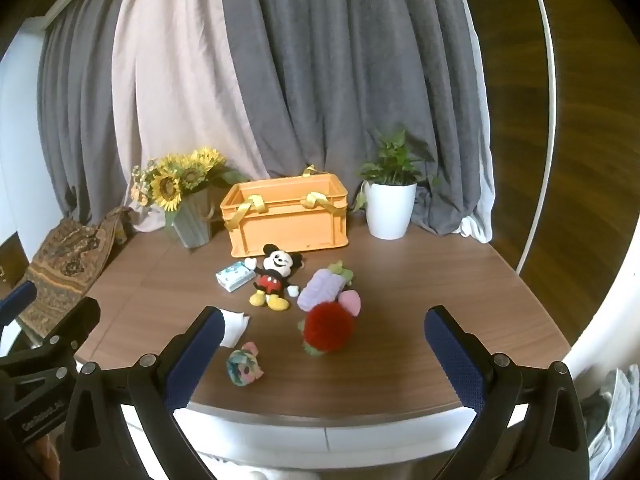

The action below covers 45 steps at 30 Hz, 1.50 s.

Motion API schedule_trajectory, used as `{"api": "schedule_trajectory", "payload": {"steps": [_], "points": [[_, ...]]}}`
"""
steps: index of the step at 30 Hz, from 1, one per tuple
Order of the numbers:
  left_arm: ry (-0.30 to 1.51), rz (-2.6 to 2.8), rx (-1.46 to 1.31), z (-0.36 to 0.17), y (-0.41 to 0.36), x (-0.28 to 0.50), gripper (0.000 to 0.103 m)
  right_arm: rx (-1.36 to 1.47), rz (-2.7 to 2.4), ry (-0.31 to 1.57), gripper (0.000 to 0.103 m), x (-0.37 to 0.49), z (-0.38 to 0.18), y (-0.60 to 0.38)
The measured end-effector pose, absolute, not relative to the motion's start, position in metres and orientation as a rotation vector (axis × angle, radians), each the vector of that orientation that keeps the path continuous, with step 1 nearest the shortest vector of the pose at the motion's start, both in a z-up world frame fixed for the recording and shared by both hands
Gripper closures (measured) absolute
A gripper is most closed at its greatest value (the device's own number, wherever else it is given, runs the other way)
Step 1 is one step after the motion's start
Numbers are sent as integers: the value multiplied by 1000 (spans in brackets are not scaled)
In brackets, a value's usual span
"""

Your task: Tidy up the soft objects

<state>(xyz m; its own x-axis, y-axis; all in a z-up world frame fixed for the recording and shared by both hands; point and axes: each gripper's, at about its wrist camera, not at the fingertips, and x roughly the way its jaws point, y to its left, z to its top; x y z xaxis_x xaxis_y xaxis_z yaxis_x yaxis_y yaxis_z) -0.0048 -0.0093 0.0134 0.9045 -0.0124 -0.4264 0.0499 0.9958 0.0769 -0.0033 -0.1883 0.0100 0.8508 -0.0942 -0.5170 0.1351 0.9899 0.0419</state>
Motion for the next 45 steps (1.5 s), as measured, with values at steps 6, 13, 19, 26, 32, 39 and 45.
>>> {"api": "schedule_trajectory", "payload": {"steps": [6,13,19,26,32,39,45], "points": [[439,-34,87,17,-12,-1,0,82,-121,535,1,-4,10,-189],[433,-37,88,19,-15,1,0,88,-120,532,1,-2,13,-190],[432,-39,87,20,-15,3,0,88,-121,532,1,-4,11,-189],[430,-42,88,21,-18,7,0,89,-124,532,1,-1,13,-191],[429,-44,88,21,-20,6,0,92,-131,526,1,0,12,-194],[422,-48,88,21,-23,6,0,91,-131,526,1,1,13,-196],[421,-49,89,20,-25,6,0,94,-134,522,1,0,12,-197]]}}
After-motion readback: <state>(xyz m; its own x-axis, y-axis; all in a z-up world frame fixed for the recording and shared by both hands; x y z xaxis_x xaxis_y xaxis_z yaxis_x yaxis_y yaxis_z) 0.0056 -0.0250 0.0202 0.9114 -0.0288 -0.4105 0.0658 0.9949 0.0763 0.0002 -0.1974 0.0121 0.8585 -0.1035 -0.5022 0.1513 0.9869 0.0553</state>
